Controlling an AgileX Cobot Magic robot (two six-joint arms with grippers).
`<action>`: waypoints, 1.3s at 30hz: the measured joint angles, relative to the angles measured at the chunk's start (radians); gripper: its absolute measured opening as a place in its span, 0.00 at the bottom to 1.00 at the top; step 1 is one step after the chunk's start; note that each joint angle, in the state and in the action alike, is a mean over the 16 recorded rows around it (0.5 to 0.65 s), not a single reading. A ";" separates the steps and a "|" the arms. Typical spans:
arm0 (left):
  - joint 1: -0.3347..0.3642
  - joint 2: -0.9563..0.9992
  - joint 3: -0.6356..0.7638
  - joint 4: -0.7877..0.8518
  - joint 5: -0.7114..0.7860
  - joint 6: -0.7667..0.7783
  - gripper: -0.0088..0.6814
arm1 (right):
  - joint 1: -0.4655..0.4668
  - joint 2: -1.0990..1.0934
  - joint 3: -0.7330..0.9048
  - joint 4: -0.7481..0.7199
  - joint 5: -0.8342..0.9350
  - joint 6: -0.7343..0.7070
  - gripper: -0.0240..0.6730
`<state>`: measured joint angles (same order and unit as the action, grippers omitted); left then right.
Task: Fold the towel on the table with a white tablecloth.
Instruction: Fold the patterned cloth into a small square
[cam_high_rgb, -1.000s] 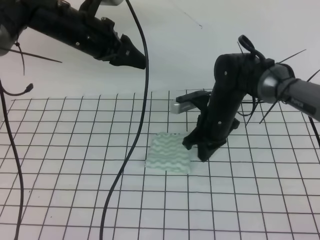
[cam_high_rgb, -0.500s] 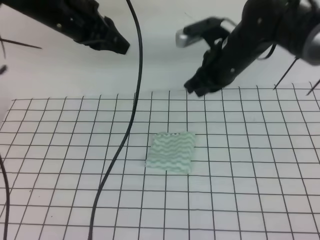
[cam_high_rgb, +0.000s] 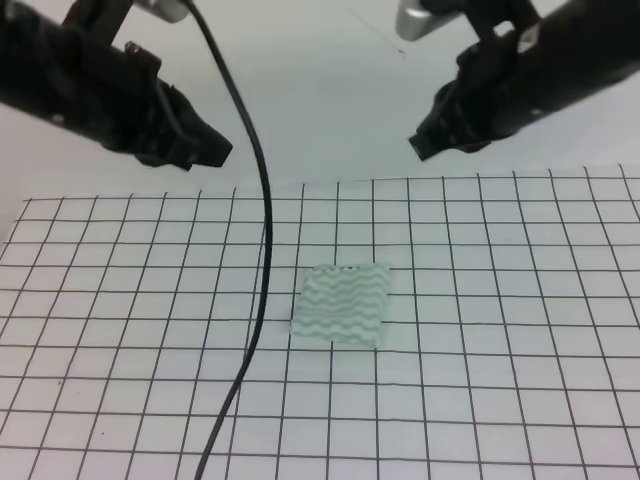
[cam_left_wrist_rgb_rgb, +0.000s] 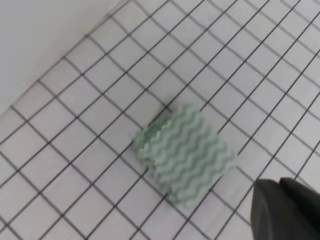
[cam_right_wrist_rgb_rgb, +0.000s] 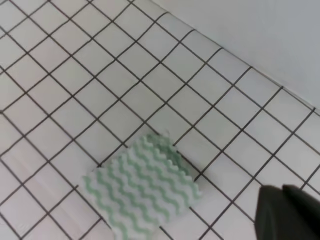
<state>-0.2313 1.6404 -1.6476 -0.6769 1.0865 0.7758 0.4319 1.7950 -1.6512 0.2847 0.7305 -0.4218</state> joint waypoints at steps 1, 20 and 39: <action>-0.006 -0.016 0.036 -0.011 -0.024 0.016 0.01 | 0.000 -0.011 0.028 0.015 -0.015 -0.017 0.03; -0.149 0.195 0.275 -0.259 -0.360 0.305 0.01 | 0.000 0.207 0.195 0.357 -0.227 -0.350 0.03; -0.151 0.409 0.275 -0.282 -0.346 0.326 0.01 | 0.000 0.345 0.194 0.424 -0.277 -0.416 0.03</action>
<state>-0.3823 2.0493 -1.3723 -0.9587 0.7403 1.1019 0.4319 2.1398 -1.4573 0.7090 0.4535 -0.8378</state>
